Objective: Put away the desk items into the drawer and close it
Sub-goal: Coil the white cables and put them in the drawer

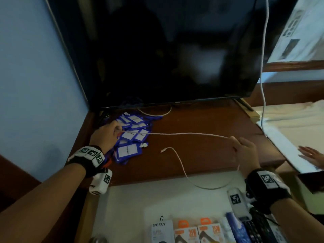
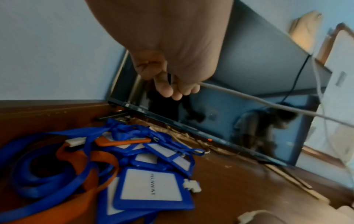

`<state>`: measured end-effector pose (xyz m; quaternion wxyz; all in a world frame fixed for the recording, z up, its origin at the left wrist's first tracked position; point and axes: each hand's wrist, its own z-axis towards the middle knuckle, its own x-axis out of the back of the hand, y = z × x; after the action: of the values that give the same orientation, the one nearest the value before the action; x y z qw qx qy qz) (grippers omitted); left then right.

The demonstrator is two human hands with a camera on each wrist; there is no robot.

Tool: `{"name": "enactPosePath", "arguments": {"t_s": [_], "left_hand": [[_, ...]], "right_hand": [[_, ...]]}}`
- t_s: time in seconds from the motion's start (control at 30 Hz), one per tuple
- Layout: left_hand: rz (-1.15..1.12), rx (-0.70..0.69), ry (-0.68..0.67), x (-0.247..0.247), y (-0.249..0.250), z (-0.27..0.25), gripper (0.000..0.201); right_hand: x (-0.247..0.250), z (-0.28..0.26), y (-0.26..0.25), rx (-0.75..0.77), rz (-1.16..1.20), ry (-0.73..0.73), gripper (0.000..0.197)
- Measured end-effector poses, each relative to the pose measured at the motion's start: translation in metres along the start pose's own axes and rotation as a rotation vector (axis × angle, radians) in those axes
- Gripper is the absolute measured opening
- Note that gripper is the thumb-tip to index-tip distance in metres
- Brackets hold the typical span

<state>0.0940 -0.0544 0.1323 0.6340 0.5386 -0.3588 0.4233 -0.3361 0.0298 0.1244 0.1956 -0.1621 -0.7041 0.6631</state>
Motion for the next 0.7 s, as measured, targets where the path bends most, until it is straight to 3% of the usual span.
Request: {"name": "enactPosePath", "arguments": {"t_s": [0.13,0.27,0.43,0.53,0.63,0.7], "left_hand": [[-0.146,0.184,-0.095,-0.009,0.018,-0.021,0.003],[-0.427,0.389,-0.090,-0.035,0.032,-0.067,0.018],[-0.459,0.533,-0.242,-0.071,0.043,-0.115,0.035],[-0.381,0.569,-0.200,-0.075,0.067,-0.140,0.038],[-0.503,0.513,-0.252,-0.067,0.116,-0.161,0.041],[-0.629,0.465,-0.310,-0.064,0.147,-0.172,0.038]], "right_hand": [[0.014,-0.014,0.022,-0.090,0.009,0.033,0.037],[0.032,-0.045,0.064,-0.218,0.002,0.100,0.027],[0.050,-0.072,0.097,-0.340,-0.041,0.178,0.024],[0.048,-0.079,0.101,-0.312,-0.118,0.224,0.018],[0.033,-0.090,0.086,-0.279,-0.512,0.086,0.056],[0.021,-0.100,0.069,-0.174,-0.671,-0.037,0.072]]}}
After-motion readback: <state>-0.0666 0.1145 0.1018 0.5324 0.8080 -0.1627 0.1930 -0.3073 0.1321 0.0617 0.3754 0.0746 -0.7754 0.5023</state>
